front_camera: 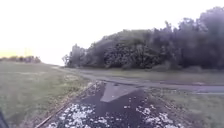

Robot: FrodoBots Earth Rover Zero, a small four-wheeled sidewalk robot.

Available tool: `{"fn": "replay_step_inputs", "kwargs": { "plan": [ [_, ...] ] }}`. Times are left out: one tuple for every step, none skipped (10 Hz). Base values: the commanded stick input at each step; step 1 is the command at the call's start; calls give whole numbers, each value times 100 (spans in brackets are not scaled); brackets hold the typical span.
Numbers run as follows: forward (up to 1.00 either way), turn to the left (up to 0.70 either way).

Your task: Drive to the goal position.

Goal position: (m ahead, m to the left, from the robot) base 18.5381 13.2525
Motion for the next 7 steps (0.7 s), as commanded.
{"fn": "replay_step_inputs", "kwargs": {
  "plan": [
    [0, 0],
    [25, 0],
    [68, 0],
    [70, -21],
    [70, -27],
    [70, -3],
    [70, 0]
  ]
}}
